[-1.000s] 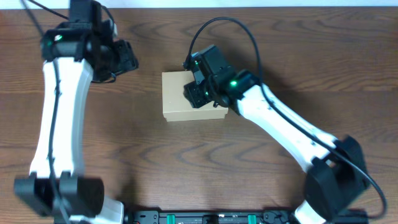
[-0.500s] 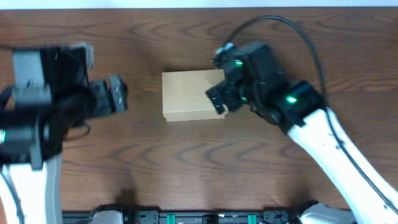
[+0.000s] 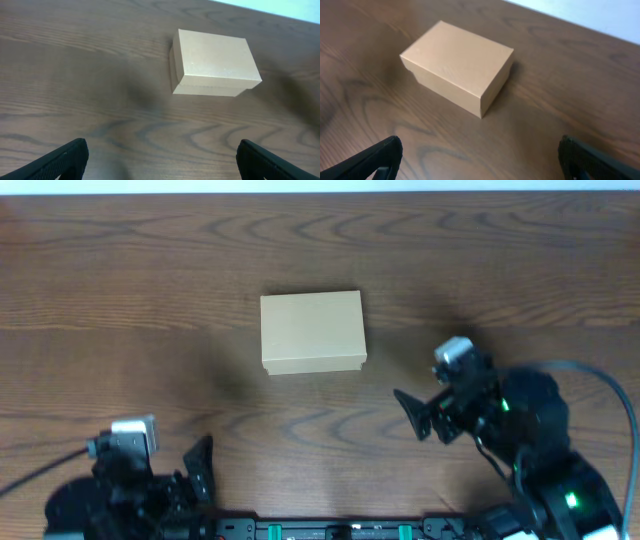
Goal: Pack container
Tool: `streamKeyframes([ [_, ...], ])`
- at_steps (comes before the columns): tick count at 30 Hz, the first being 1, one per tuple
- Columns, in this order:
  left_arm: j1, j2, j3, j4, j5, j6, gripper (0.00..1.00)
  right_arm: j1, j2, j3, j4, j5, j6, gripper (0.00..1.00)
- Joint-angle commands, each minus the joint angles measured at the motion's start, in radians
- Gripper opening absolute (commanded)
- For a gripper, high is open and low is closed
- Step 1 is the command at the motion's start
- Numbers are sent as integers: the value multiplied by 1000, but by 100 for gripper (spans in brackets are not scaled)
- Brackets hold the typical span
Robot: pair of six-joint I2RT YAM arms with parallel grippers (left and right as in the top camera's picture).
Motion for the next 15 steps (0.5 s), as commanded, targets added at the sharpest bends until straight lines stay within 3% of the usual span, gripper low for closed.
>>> streamKeyframes([
  [1, 3, -82, -46, 6, 18, 15, 95, -8, -68, -26, 7, 0, 44, 99],
  [8, 3, -132, -53, 10, 45, 15, 95, -8, -80, -27, -1, 0, 44, 99],
  [15, 3, -132, -53, -85, 1, 43, 95, -8, -79, -27, -1, 0, 44, 99],
])
